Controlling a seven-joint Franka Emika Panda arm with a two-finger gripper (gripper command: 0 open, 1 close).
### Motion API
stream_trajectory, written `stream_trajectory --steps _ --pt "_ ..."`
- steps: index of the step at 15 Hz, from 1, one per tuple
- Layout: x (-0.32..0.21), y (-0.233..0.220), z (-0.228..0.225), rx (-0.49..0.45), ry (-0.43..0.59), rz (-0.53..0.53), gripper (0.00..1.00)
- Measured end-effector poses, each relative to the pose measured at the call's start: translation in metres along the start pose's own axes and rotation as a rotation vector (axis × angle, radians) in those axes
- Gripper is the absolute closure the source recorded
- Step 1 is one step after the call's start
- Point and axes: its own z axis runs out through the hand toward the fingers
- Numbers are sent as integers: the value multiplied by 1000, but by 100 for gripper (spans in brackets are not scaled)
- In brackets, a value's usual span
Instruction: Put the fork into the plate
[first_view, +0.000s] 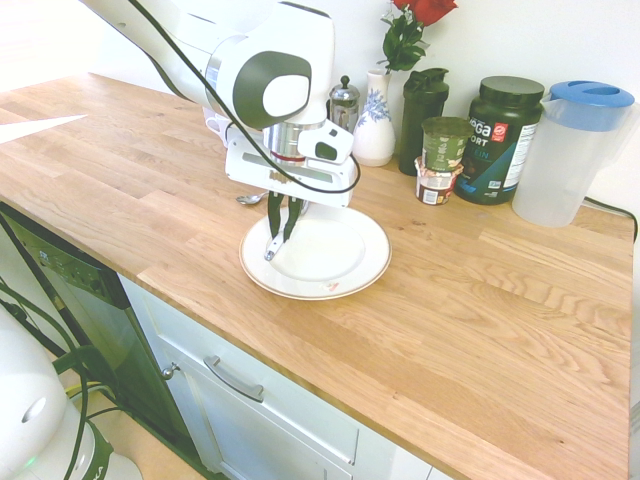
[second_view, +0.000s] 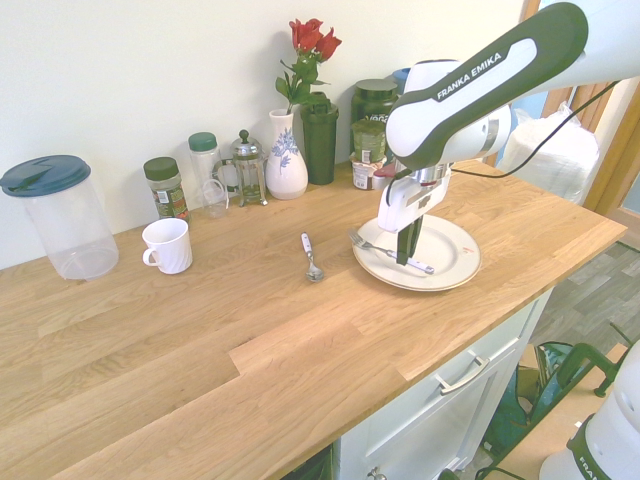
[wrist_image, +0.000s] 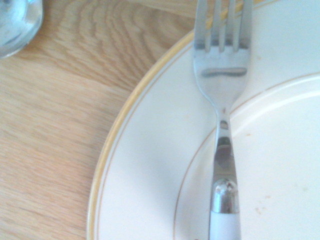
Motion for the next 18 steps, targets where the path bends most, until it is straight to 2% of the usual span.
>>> stream_trajectory --steps 12,18 --pt "23 16 11 -8 -29 57 0" --pt "23 26 -20 60 33 45 0"
